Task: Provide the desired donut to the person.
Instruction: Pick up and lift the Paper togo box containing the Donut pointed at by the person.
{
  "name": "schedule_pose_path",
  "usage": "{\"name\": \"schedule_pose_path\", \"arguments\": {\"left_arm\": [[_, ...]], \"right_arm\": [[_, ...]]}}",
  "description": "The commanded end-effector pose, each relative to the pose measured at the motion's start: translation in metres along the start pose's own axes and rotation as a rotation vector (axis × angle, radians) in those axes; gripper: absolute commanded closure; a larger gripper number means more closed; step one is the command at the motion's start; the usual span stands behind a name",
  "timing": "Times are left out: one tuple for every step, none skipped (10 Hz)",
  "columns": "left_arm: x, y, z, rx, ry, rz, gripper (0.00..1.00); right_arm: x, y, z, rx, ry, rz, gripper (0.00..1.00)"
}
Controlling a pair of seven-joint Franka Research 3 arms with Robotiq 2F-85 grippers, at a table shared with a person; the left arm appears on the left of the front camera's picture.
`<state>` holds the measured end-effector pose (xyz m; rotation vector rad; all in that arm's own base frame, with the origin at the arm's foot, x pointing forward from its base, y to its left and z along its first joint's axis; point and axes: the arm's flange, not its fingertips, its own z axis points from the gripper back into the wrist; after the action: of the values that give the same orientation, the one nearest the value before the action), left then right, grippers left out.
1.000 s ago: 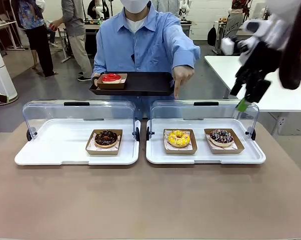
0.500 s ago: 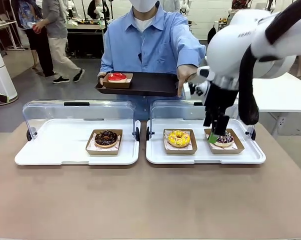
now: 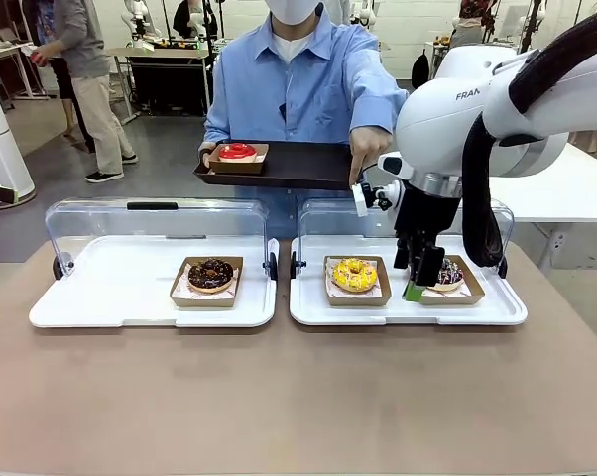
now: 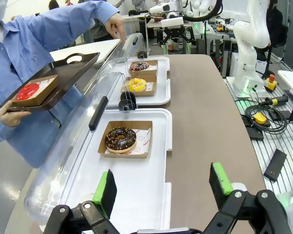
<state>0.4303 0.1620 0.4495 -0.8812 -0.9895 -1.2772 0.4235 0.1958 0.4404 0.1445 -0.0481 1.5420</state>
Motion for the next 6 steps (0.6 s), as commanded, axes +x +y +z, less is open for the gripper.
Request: {"name": "schedule_pose_path", "arguments": {"left_arm": [[0.0006, -0.0028, -0.0007, 0.012, 0.003, 0.001, 0.00], [0.0006, -0.0028, -0.0007, 0.012, 0.003, 0.001, 0.00], [0.0006, -0.0028, -0.0007, 0.012, 0.003, 0.001, 0.00], [0.0006, -0.0028, -0.0007, 0.012, 0.003, 0.001, 0.00], [0.0006, -0.0028, -0.0007, 0.012, 0.003, 0.001, 0.00], [0.0006, -0.0028, -0.0007, 0.012, 0.003, 0.001, 0.00]], "right_arm": [[0.0004, -0.0003, -0.0038, 0.004, 0.016, 0.005, 0.00], [0.0004, -0.0003, -0.0038, 0.004, 0.016, 0.005, 0.00], [0.0004, -0.0003, -0.0038, 0.004, 0.016, 0.005, 0.00], [0.0004, -0.0003, -0.0038, 0.004, 0.016, 0.005, 0.00], [0.0004, -0.0003, -0.0038, 0.004, 0.016, 0.005, 0.00], [0.0004, -0.0003, -0.0038, 0.004, 0.016, 0.005, 0.00]]}}
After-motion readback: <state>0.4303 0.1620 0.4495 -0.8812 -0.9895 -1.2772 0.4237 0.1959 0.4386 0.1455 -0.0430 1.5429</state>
